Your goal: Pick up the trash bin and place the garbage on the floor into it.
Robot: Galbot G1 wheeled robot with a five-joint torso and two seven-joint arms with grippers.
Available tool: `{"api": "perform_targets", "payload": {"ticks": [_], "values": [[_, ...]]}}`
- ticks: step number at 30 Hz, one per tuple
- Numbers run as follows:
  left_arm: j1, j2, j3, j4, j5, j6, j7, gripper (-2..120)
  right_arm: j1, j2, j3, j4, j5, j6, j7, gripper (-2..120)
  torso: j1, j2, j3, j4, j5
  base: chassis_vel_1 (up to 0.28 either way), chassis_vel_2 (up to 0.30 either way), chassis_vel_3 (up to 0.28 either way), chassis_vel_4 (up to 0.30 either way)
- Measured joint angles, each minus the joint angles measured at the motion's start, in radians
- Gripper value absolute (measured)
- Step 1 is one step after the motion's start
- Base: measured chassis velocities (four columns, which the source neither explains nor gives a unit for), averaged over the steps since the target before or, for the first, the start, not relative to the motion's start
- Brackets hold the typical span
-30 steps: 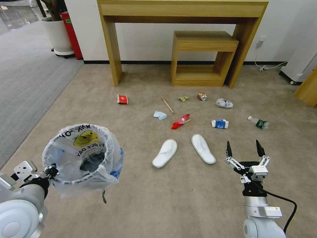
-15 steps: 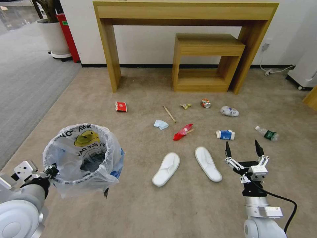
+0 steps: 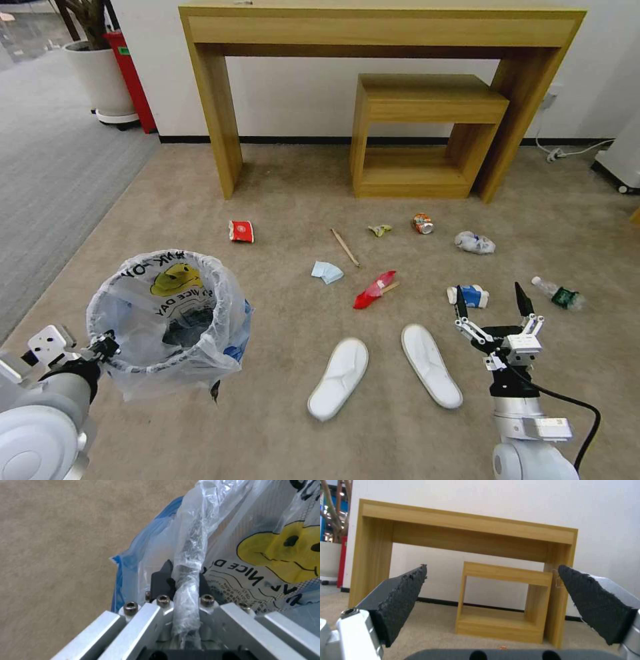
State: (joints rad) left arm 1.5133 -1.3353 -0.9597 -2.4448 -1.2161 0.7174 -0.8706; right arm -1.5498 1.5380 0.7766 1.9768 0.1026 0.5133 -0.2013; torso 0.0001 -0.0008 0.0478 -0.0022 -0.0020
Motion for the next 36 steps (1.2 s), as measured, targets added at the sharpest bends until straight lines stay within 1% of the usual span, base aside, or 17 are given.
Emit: {"api": "perform_targets", "payload": {"ticks": [8, 15, 18, 19, 20, 22, 23, 25, 27, 28, 30, 31, 32, 34, 35, 36], "values": [[0.001, 0.0, 0.0, 0.0, 0.004, 0.0, 0.0, 1, 0.004, -0.006, -0.008, -0.007, 0.003, -0.002, 0.019, 100, 0.0, 0.0, 0.0, 0.0001, -0.0001, -0.155, 0.158, 0.158, -0.162], [-0.001, 0.001, 0.004, 0.001, 0.008, 0.0, 0.001, 1, 0.006, -0.011, -0.019, -0.011, 0.004, -0.02, 0.051, 100, 0.0, 0.0, 0.0, 0.0, 0.0, -0.048, 0.053, 0.038, -0.054], [-0.002, 0.002, 0.007, 0.002, 0.012, 0.0, 0.001, 1, 0.01, -0.023, -0.026, -0.015, -0.004, -0.049, 0.082, 100, 0.0, 0.0, 0.0, 0.0001, 0.0, 0.0, 0.0, 0.0, 0.0], [-0.003, 0.002, 0.008, 0.002, 0.012, 0.0, 0.001, 1, 0.011, -0.032, -0.031, -0.018, -0.01, -0.072, 0.098, 100, 0.0, 0.0, 0.0, 0.0001, 0.0, 0.0, 0.0, 0.0, 0.0], [-0.003, 0.002, 0.008, 0.002, 0.012, 0.0, 0.001, 1, 0.011, -0.032, -0.031, -0.018, -0.01, -0.072, 0.098, 100, 0.0, 0.0, 0.0, 0.0001, 0.0, 0.0, 0.0, 0.0, 0.0], [-0.003, 0.004, 0.01, 0.003, 0.013, 0.0, 0.001, 1, 0.01, -0.06, -0.045, -0.024, -0.016, -0.133, 0.12, 100, 0.0, 0.0, 0.0, 0.0, 0.0, 0.0, 0.0, 0.0, 0.0], [-0.003, 0.004, 0.01, 0.003, 0.013, 0.0, 0.001, 1, 0.01, -0.06, -0.045, -0.024, -0.016, -0.133, 0.12, 100, 0.0, 0.0, 0.0, 0.0, 0.0, 0.0, 0.0, 0.0, 0.0], [-0.004, 0.006, 0.012, 0.002, 0.014, 0.0, 0.001, 1, 0.01, -0.093, -0.06, -0.028, -0.008, -0.215, 0.132, 100, 0.0, 0.0, 0.0, 0.0, 0.0001, 0.0, 0.0, 0.0, 0.0], [-0.005, 0.009, 0.013, 0.002, 0.015, 0.001, 0.001, 1, 0.012, -0.139, -0.076, -0.02, 0.03, -0.336, 0.142, 100, 0.0, 0.0, 0.0, 0.0, 0.0002, 0.0, 0.0, 0.0, 0.0], [-0.005, 0.009, 0.013, 0.002, 0.015, 0.001, 0.001, 1, 0.012, -0.139, -0.076, -0.02, 0.03, -0.336, 0.142, 100, 0.0, 0.0, 0.0, 0.0, 0.0002, 0.0, 0.0, 0.0, 0.0], [-0.005, 0.01, 0.014, 0.001, 0.016, 0.001, 0.001, 1, 0.018, -0.179, -0.09, -0.006, 0.077, -0.454, 0.152, 100, 0.0, 0.0, 0.0, 0.0, 0.0001, 0.0, 0.0, 0.0, 0.0], [-0.005, 0.01, 0.014, 0.001, 0.016, 0.001, 0.001, 1, 0.018, -0.179, -0.09, -0.006, 0.077, -0.454, 0.152, 100, 0.0, 0.0, 0.0, 0.0, 0.0001, 0.0, 0.0, 0.0, 0.0], [-0.005, 0.01, 0.017, 0.0, 0.019, 0.001, 0.001, 1, 0.025, -0.219, -0.101, 0.009, 0.136, -0.589, 0.158, 100, 0.0, 0.0, 0.0, 0.0, 0.0001, 0.0, 0.0, 0.0, 0.0], [-0.005, 0.008, 0.025, 0.0, 0.026, 0.001, 0.001, 1, 0.041, -0.266, -0.116, 0.022, 0.212, -0.757, 0.168, 100, 0.0, 0.0, 0.0, 0.0, -0.0001, 0.0, 0.0, 0.0, 0.0], [-0.005, 0.008, 0.025, 0.0, 0.026, 0.001, 0.001, 1, 0.041, -0.266, -0.116, 0.022, 0.212, -0.757, 0.168, 100, 0.0, 0.0, 0.0, 0.0, -0.0001, 0.0, 0.0, 0.0, 0.0], [-0.005, 0.006, 0.03, 0.0, 0.031, 0.001, 0.001, 1, 0.053, -0.289, -0.129, 0.021, 0.255, -0.84, 0.176, 100, 0.0, 0.0, 0.0, 0.0, 0.0, 0.0, 0.0, 0.0, 0.0]]}}
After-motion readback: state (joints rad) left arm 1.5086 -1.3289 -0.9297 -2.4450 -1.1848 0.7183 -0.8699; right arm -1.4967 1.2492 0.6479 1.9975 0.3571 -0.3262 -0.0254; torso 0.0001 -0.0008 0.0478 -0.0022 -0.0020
